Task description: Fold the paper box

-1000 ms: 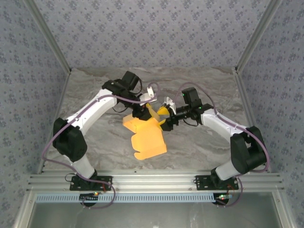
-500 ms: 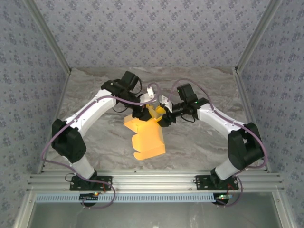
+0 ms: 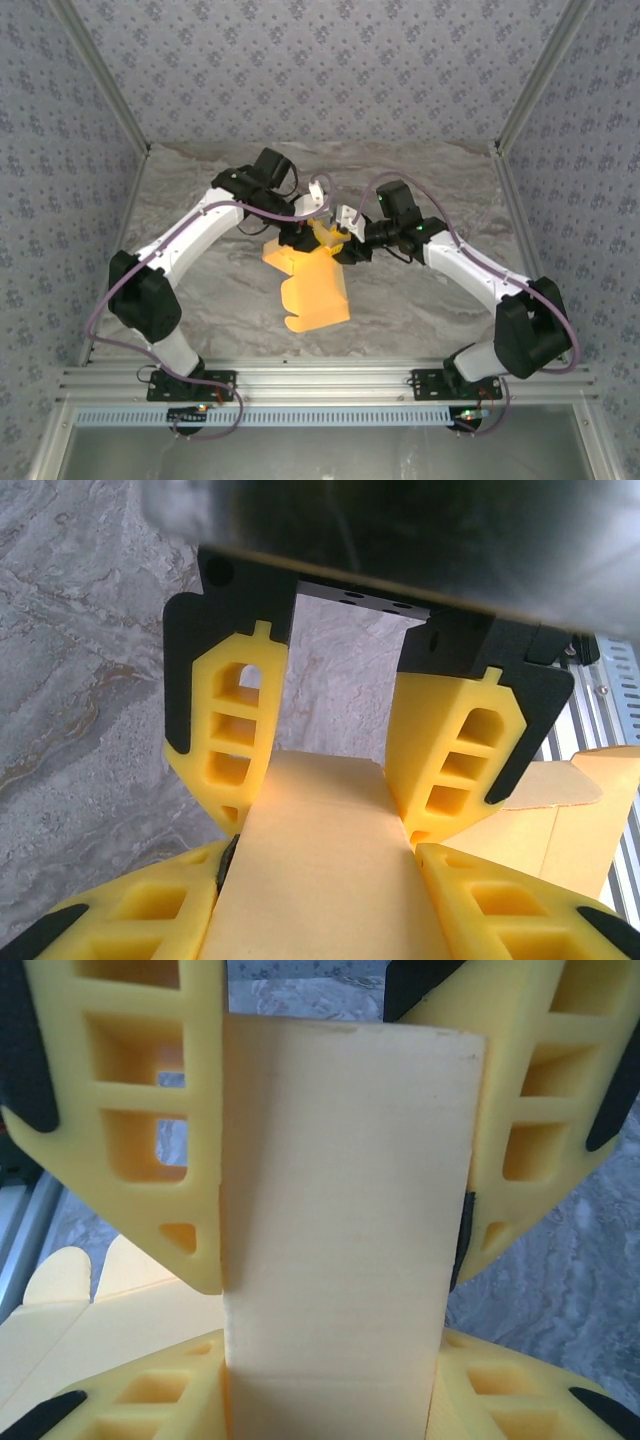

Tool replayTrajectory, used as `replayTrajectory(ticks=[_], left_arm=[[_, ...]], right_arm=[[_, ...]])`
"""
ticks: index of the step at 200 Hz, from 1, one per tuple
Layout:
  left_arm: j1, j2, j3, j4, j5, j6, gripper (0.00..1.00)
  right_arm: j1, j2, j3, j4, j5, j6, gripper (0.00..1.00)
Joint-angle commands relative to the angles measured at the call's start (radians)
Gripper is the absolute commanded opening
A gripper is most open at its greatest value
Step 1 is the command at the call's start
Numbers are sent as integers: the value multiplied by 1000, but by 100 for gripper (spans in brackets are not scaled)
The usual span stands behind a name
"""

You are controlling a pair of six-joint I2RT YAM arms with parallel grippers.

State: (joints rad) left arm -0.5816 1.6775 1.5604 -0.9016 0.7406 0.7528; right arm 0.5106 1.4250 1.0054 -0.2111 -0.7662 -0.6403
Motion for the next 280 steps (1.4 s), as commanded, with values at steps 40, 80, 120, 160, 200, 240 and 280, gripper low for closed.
replayTrajectory(ticks=[40,80,120,160,200,240,280], left_arm=[[5,-18,12,-51,136,17,39],[19,-22,4,-47,165,29,54],[21,-29,-18,20,170,-1,54],[11,-39,-44,55,156,-3,48],[8,-22,-39,76,158,-41,31],[21,5,-13,64,132,-123,32],[28,-3,-2,94,122,-241,34]], right_arm=[[29,-18,-16,61,106,-72,30],[-15,-12,12,22,28,-77,24],[-34,-15,6,39,-13,-57,24],[-49,-3,7,62,-28,-18,22],[-51,22,44,66,-42,98,37],[-110,-28,-5,112,-38,186,65],[-195,-185,-108,146,8,247,68]])
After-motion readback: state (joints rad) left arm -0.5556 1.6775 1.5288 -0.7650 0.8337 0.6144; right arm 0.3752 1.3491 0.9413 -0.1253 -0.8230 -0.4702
